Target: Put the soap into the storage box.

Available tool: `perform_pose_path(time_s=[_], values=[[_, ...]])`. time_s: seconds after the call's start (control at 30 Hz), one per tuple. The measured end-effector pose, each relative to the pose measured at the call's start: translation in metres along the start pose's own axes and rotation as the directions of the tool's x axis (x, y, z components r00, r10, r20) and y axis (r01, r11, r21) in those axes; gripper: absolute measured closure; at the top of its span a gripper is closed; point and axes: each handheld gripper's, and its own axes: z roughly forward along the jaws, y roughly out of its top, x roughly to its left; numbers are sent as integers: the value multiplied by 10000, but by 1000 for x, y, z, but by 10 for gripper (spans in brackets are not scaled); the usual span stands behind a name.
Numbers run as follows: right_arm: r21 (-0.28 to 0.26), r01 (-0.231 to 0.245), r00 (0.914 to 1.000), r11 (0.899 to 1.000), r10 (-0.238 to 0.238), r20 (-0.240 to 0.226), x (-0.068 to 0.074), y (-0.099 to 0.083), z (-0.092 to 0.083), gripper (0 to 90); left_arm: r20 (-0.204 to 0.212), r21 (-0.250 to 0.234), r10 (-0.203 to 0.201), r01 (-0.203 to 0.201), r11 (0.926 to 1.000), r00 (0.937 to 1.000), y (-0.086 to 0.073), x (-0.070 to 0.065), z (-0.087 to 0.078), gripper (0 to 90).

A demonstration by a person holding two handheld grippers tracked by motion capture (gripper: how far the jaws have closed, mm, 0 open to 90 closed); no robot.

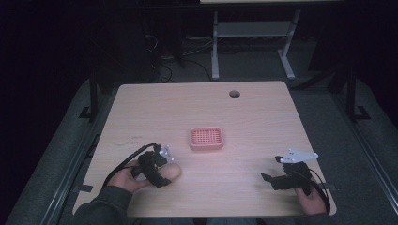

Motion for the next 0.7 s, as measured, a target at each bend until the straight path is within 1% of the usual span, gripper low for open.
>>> perform_pose_path(time_s=[0.17, 0.2, 0.3, 0.33, 0.37, 0.47, 0.53, 0.63, 0.67, 0.7], values=[[-15, 11, 10000, 10000, -11, 6, 0, 0, 0, 141, 36, 213, 72, -73, 9997, 10000, 4, 2, 3, 264], [-34, 50, 10000, 10000, -50, 7, 0, 0, 0, 141, 59, 251, 33, -34, 9997, 10000, 5, 2, 4, 271], [-22, -2, 10000, 10000, 2, -8, 0, 0, -1, 141, 41, 389, 87, -89, 9992, 10000, 6, 3, 5, 277], [-42, -1, 10000, 10000, 1, -1, 0, 0, -1, 141, 44, 411, 24, -26, 9991, 10000, 6, 3, 6, 285], [-45, -1, 10000, 10000, 1, 3, 0, 0, -1, 141, 67, 483, 76, -79, 9988, 9999, 7, 4, 7, 286], [-79, -26, 10000, 10000, 26, 7, 0, 0, -1, 141, 83, 528, 39, -44, 9986, 10000, 7, 4, 9, 299], [-84, 35, 10000, 10000, -36, -17, 0, 0, -1, 141, 107, 647, 43, -49, 9979, 9999, 8, 5, 10, 306], [-98, 31, 10000, 9999, -31, -17, 0, 0, -1, 141, 125, 583, 15, -23, 9983, 9999, 8, 4, 10, 315], [-112, 18, 10000, 9999, -19, -22, 0, 0, -2, 141, 79, 539, 63, -67, 9985, 9999, 8, 3, 10, 317], [-134, 41, 10000, 9999, -42, -25, 0, 0, -2, 141, 52, 594, 219, -221, 9980, 9997, 8, 3, 10, 319]])
